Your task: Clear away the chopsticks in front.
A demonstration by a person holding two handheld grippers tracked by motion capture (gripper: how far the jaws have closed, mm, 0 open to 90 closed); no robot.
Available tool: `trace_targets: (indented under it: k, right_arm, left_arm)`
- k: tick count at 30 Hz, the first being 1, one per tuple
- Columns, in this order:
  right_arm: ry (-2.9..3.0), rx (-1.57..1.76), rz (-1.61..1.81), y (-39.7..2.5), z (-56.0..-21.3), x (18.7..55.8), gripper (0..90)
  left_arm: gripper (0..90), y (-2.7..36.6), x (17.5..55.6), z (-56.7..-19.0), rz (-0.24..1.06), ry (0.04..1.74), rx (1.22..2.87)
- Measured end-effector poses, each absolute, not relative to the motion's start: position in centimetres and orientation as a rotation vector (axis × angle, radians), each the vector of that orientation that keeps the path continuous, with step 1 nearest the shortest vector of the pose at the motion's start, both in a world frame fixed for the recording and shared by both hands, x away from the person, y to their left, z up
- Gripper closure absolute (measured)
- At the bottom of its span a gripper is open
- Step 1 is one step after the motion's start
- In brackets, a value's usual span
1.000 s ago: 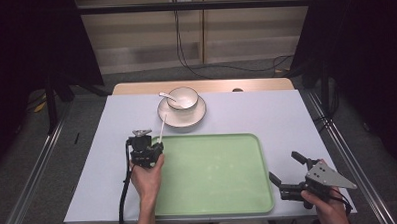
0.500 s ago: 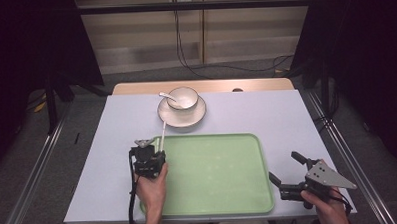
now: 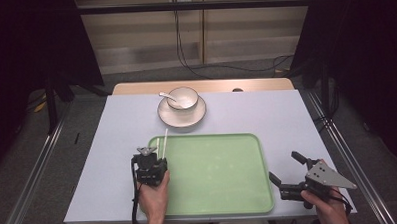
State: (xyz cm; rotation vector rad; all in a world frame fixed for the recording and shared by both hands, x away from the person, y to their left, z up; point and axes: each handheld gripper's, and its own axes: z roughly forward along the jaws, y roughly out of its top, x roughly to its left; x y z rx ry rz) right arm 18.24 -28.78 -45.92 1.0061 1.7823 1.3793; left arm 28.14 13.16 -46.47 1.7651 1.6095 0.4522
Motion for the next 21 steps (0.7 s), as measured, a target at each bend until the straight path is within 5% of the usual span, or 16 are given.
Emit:
trace_targets:
  k: [21]
  right_arm:
    - [1.783,1.006,1.378,-28.73,-45.92,18.23,1.0]
  left_arm:
    - [85.0,13.44,27.22,-47.16,0.471,1.636,1.76]
